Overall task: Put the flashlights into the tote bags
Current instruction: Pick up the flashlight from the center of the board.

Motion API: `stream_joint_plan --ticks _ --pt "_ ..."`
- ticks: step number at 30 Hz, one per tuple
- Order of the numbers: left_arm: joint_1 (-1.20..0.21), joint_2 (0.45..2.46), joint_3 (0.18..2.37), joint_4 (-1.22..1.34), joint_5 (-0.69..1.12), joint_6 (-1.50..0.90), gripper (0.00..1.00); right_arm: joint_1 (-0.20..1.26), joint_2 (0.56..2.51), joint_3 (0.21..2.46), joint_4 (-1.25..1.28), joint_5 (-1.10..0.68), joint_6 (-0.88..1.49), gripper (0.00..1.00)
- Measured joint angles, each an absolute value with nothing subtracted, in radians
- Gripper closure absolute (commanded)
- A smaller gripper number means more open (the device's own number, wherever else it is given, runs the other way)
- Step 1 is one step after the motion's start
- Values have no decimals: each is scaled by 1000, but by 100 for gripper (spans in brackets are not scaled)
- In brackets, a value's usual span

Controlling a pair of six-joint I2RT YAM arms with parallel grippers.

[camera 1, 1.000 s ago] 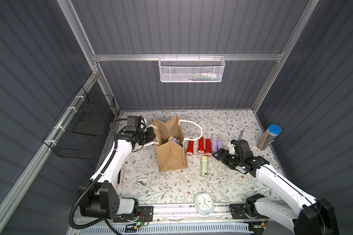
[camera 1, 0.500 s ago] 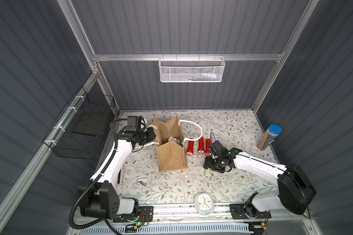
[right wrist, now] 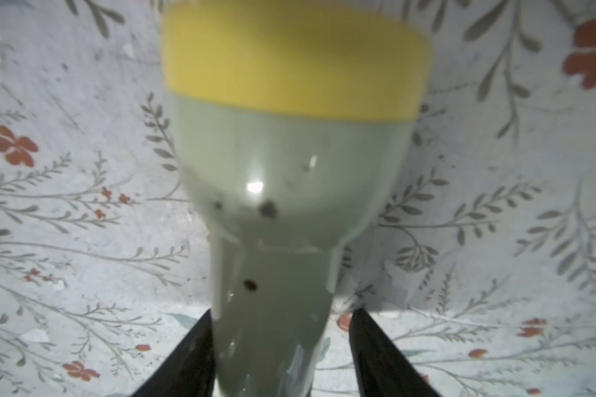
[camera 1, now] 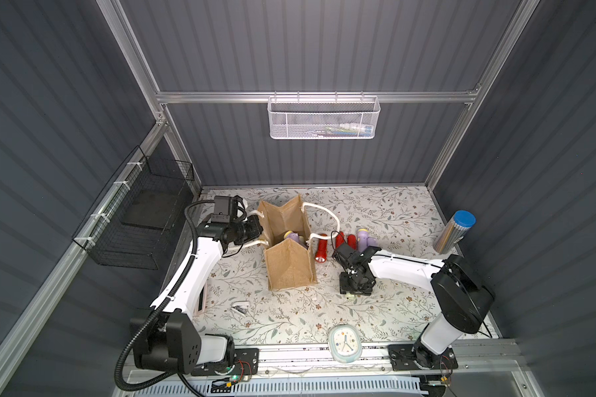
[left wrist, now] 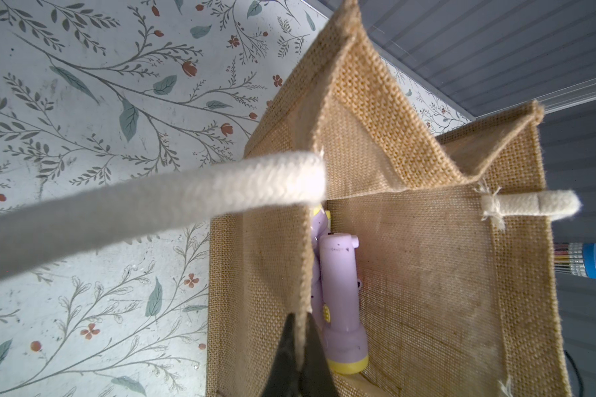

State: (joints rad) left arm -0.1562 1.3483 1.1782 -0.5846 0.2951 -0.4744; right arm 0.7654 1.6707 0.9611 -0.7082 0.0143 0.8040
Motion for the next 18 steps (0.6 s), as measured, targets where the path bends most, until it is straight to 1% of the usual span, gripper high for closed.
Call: stream_joint_plan --ticks 2,3,5,8,10,11,14,16,18 --pt "-156 1348 1178 -584 295 -474 100 767 1677 961 -713 18 804 50" --pt "-156 1348 1178 -584 295 -474 100 767 1678 961 -713 20 809 56" --pt "-156 1348 1177 -583 295 -474 100 767 1678 958 -710 25 807 64" --pt "-156 1348 1177 -583 295 -474 100 767 1660 939 -693 25 809 68" --pt "-156 1348 1177 -583 295 -474 100 767 1647 926 -680 25 809 81" --pt "-156 1348 1176 -583 295 -474 100 767 1640 920 -677 25 808 84" --pt "-156 1348 1176 -583 295 -474 100 767 1596 900 -675 30 808 83" --pt "-156 1348 1176 -583 295 -474 100 764 1538 887 -673 36 810 85" --pt "-156 1348 1176 -584 295 -474 100 756 1458 878 -673 46 813 92"
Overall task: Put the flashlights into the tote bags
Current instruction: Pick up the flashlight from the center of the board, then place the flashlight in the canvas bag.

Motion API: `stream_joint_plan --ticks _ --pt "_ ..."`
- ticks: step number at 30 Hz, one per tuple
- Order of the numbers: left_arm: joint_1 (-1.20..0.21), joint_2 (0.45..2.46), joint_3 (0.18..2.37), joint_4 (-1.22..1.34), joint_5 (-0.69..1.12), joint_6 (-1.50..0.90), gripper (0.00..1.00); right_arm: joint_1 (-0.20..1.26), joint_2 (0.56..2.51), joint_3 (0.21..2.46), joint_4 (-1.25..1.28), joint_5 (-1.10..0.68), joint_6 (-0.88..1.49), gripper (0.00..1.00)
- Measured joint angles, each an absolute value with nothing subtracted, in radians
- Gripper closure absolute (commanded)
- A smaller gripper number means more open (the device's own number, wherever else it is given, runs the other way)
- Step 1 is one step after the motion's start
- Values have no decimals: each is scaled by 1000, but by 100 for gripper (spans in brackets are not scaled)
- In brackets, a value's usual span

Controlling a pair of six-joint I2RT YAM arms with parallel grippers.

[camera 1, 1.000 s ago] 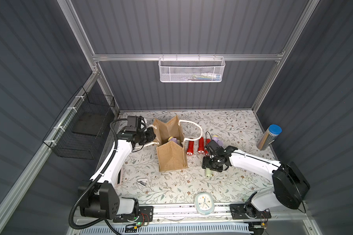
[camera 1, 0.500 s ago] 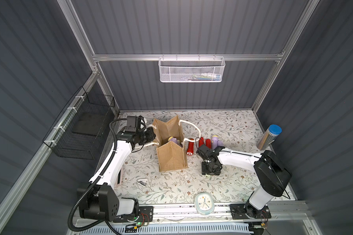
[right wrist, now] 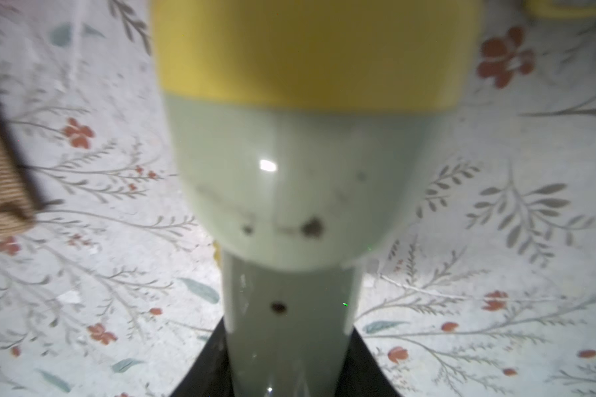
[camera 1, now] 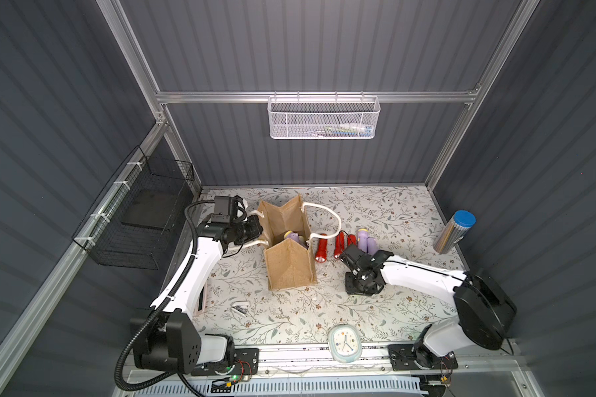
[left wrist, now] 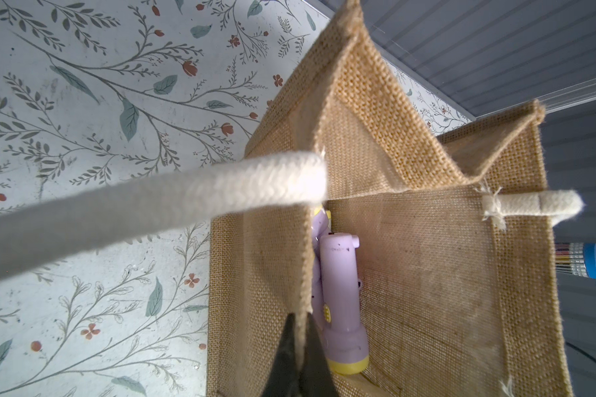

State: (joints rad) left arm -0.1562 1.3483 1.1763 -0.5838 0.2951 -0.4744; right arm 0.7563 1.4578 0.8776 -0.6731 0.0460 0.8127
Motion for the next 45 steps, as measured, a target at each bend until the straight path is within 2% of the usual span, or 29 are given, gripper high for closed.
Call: stream_joint_plan --ticks 4,12,18,32,45 --pt "-156 1348 1176 -584 294 -474 100 705 1282 856 -661 59 832 100" --pt "-156 1348 1177 -588 287 -474 100 638 910 767 -621 105 887 100" --pt "-156 1349 1179 -588 288 -474 100 591 850 798 -614 124 855 100" --pt "-159 1349 1190 -591 300 -475 100 606 1206 1335 -529 18 660 100" --pt "-170 1349 1190 -587 307 -458 100 758 1547 1714 -548 -166 643 95"
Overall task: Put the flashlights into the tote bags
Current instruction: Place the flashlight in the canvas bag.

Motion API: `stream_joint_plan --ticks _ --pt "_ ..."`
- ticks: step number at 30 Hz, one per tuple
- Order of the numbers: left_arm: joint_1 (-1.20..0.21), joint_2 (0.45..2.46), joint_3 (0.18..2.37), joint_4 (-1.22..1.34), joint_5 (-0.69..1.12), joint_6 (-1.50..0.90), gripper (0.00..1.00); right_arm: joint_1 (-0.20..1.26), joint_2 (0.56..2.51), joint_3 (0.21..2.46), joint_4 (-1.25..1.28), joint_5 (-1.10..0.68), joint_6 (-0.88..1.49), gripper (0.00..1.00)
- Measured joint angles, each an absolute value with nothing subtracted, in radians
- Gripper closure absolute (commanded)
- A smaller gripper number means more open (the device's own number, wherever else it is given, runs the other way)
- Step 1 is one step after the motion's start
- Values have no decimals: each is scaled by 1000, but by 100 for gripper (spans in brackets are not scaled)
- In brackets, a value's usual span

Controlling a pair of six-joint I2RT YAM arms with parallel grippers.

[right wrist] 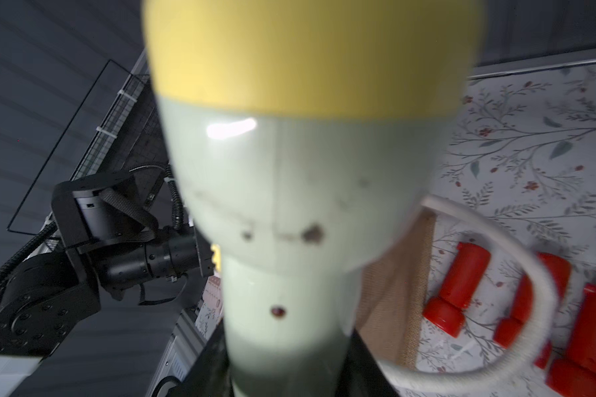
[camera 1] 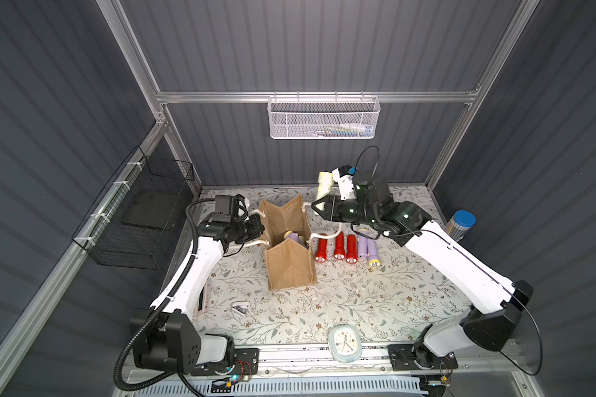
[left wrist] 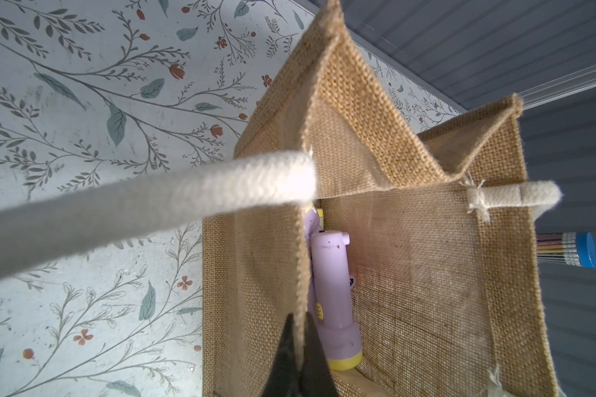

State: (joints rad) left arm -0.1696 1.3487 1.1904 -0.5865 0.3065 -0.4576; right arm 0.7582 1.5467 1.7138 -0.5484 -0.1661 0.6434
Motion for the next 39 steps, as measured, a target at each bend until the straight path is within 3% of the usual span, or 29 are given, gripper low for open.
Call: stream_joint_plan --ticks 8,15,39 --pt "-170 1348 1190 -580 311 -455 100 825 1816 1936 -585 -323 662 92" --pt "-171 1347 1190 -572 316 -455 100 864 1980 1997 -654 -425 669 88" --pt "-171 1308 1166 -561 345 -447 100 860 2191 2102 -775 -487 623 76"
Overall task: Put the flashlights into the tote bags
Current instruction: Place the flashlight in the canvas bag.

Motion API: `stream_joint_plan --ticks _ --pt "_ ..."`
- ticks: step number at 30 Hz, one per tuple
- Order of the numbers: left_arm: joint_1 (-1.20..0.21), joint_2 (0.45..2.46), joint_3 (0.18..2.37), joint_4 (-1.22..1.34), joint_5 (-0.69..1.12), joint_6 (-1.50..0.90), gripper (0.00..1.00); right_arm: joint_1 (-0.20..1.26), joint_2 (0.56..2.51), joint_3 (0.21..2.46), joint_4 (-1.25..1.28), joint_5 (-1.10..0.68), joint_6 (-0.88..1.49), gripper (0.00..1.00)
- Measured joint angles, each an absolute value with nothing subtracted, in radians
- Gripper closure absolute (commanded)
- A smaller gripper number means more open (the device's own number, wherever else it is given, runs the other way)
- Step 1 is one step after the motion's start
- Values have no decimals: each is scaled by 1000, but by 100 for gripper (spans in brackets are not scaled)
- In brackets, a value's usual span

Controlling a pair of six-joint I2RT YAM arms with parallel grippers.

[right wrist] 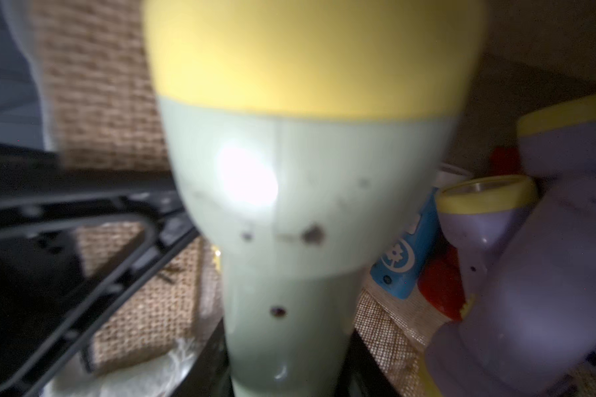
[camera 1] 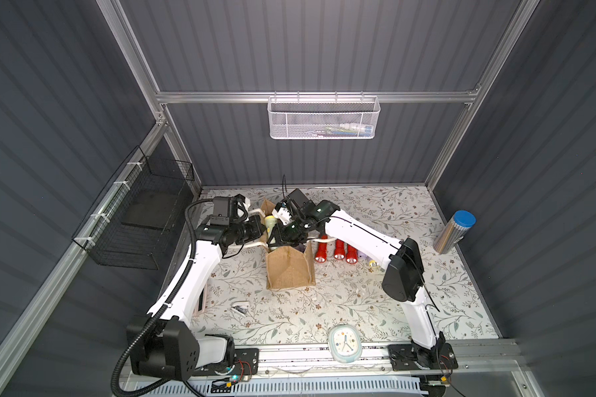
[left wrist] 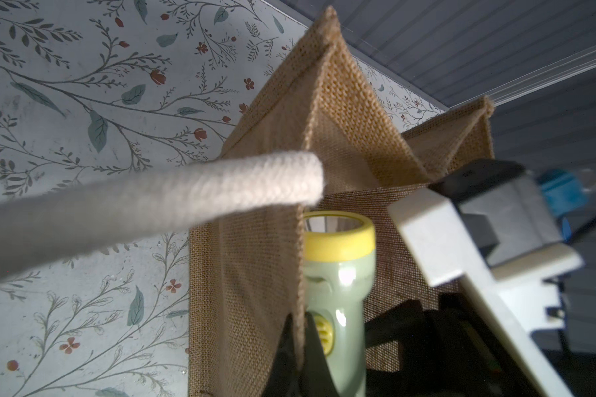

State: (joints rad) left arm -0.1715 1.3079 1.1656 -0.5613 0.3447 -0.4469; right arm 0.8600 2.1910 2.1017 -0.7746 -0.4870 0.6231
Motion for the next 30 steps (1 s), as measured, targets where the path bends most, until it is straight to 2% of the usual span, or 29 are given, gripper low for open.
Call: stream_joint_plan --ticks 6,17,20,30 --pt "-171 1299 1150 -556 360 -445 100 851 2231 2106 -794 -523 626 75" --pt "-180 1298 1142 -522 371 -445 100 839 2317 2107 -845 -528 645 66" --pt "-183 1298 1141 -519 371 -445 100 841 2337 2107 -861 -515 646 63" --pt "-183 1298 1141 -519 363 -445 100 843 2339 2128 -886 -501 617 39"
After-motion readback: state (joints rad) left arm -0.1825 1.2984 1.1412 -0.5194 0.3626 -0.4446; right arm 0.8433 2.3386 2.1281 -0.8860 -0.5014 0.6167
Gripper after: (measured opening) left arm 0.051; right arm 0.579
